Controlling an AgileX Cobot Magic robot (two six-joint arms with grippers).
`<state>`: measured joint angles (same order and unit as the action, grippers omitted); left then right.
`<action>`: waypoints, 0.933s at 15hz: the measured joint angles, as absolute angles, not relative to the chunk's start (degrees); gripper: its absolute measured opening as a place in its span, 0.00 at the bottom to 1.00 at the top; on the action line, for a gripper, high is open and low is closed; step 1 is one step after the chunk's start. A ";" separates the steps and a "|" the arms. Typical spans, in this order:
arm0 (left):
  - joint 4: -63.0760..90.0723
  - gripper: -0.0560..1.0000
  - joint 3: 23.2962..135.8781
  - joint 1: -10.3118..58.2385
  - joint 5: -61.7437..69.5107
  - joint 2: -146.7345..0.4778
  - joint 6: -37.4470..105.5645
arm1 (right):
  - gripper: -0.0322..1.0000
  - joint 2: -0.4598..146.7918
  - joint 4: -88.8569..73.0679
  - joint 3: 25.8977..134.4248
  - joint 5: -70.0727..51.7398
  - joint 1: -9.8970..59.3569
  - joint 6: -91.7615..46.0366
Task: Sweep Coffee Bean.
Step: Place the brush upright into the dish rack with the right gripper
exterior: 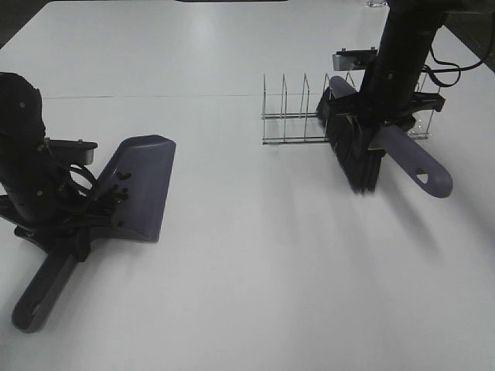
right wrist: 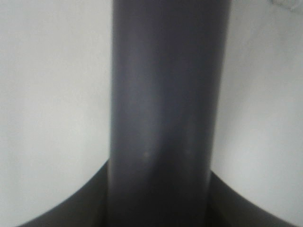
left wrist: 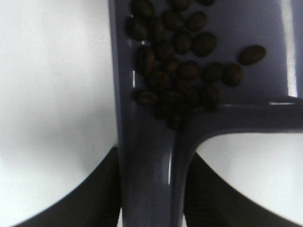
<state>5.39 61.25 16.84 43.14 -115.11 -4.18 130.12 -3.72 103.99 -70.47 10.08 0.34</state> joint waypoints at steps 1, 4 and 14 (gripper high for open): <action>5.44 0.37 61.25 16.84 43.14 -115.11 -4.18 | 0.31 131.67 -3.72 106.74 -70.42 10.08 0.86; 5.73 0.37 61.25 16.84 43.20 -115.11 -4.18 | 0.31 136.65 -4.24 114.76 -70.47 9.97 3.04; 6.70 0.37 61.25 16.84 44.06 -115.11 -4.18 | 0.60 139.46 -10.54 119.98 -70.30 9.68 5.21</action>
